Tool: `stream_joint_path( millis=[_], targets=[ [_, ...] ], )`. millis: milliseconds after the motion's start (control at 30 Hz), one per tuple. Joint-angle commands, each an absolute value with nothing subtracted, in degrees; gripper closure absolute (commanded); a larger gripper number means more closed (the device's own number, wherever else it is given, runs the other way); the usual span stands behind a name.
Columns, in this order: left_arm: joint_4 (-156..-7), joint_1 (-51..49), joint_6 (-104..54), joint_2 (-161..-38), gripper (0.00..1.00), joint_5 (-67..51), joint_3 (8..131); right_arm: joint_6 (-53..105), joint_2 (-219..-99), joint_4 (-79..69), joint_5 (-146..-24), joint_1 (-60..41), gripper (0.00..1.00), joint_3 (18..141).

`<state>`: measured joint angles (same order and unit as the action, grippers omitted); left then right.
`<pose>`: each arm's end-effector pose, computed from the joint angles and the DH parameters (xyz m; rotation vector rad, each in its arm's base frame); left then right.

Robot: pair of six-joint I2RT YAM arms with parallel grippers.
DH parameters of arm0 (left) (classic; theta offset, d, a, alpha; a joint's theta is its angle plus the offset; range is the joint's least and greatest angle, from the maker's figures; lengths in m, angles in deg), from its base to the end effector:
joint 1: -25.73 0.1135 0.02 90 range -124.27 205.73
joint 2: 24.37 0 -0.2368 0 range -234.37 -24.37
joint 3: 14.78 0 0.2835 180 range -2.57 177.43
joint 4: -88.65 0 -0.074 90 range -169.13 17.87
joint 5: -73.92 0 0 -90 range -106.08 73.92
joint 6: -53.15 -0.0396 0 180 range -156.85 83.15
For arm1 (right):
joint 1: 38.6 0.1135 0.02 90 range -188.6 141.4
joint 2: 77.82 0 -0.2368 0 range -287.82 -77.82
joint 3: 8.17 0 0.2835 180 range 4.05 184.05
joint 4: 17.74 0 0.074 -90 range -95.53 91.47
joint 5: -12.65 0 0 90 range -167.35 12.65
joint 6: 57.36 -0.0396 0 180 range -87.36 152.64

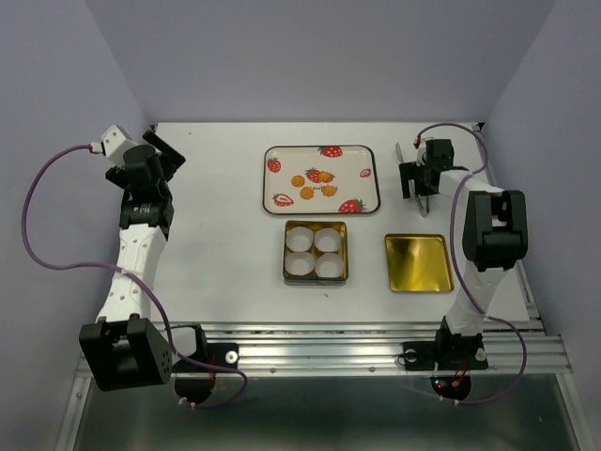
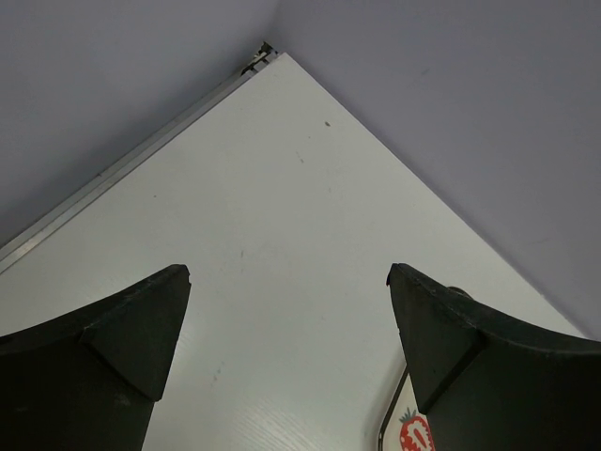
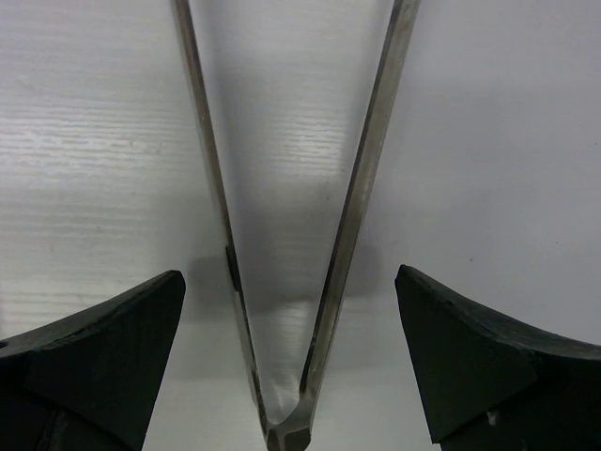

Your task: Pack the cookies

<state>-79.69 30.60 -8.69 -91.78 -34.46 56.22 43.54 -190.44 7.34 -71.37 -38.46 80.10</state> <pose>0.3202 0.0398 0.3342 -0.7071 1.5509 -0.0283 0.4431 -0.0030 0.1291 -0.1877 2.4312 -0.2113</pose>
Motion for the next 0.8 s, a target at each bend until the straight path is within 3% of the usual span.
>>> stream_joint_path(
  millis=[0,500,767],
  targets=[
    [-80.6,30.5,-7.9,-89.6,0.01,-33.2,55.2,40.9,-192.9,6.2,-71.3,-40.7,0.00,84.5],
    [-80.7,30.5,-7.1,-87.6,0.01,-34.3,54.7,39.2,-198.4,6.2,-74.0,-41.2,0.00,86.9],
    [-80.4,30.5,-6.8,-88.1,0.01,-36.0,55.1,36.8,-196.9,7.0,-75.6,-41.2,0.13,84.0]
  ],
)
